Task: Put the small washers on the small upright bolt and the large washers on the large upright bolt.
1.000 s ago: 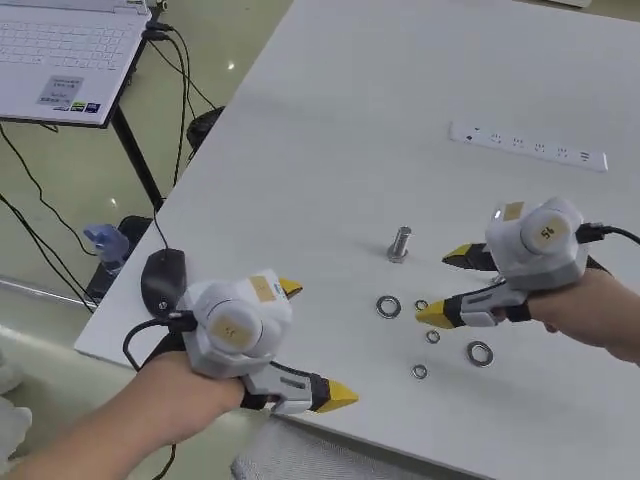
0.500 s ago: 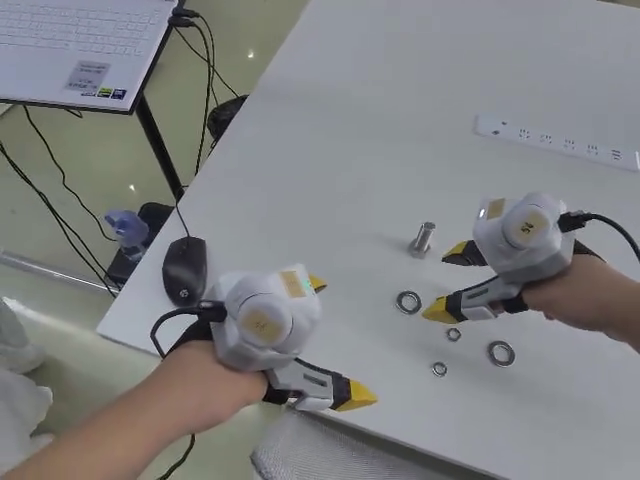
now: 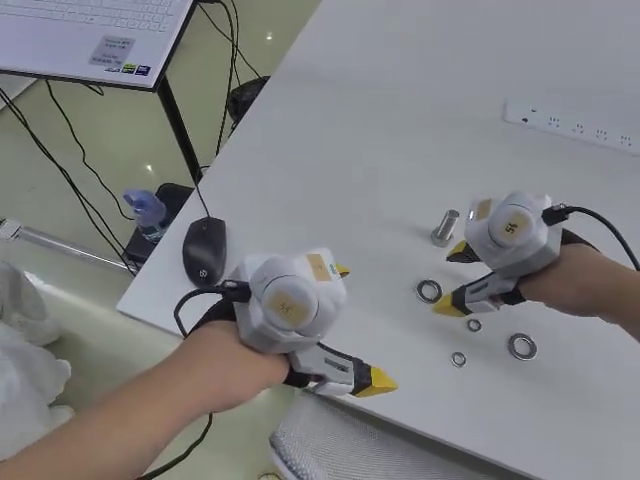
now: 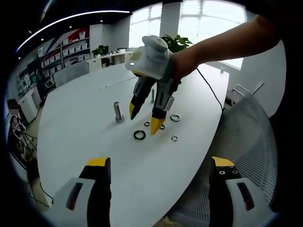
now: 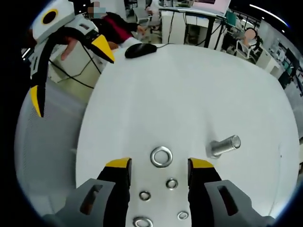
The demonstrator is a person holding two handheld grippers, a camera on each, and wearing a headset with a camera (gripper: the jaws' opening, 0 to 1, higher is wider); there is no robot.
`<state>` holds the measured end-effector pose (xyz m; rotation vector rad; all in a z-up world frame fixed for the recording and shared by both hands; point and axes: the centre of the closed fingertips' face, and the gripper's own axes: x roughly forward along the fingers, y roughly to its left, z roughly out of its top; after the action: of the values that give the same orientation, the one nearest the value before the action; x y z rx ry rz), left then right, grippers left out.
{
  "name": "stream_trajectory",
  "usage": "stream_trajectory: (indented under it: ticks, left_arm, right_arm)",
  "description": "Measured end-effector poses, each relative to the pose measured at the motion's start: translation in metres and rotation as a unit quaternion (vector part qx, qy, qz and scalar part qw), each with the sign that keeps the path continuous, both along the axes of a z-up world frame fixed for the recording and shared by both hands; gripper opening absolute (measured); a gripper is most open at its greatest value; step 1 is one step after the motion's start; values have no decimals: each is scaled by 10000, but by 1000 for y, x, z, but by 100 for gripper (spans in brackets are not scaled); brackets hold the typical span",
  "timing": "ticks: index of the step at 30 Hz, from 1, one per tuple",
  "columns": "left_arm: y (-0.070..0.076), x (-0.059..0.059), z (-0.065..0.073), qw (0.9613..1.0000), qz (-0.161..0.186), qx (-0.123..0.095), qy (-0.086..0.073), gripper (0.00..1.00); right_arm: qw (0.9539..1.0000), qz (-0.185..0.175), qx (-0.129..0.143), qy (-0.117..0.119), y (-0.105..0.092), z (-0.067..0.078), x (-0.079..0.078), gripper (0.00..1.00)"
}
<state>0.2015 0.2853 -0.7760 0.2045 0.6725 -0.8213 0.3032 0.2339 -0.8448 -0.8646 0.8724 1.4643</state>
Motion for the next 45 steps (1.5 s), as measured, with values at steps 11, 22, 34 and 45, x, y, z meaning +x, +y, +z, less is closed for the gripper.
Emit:
stream_trajectory:
  ticks: [11, 22, 34, 45]
  left_arm:
    - [0, -1, -1, 10000, -8, -15, 47, 83]
    - [1, -3, -1, 10000, -20, 7, 55, 82]
    - [3, -1, 2, 10000, 11, 28, 34, 81]
    - [1, -3, 2, 10000, -67, -4, 49, 78]
  right_arm:
    - [9988, 324, -349, -79, 1, -23, -1, 41]
    - [9971, 513, -492, -252, 1, -25, -2, 40]
    - [9958, 555, -666, -287, 2, -25, 2, 30]
    - [9905, 468, -1236, -383, 3, -33, 8, 24]
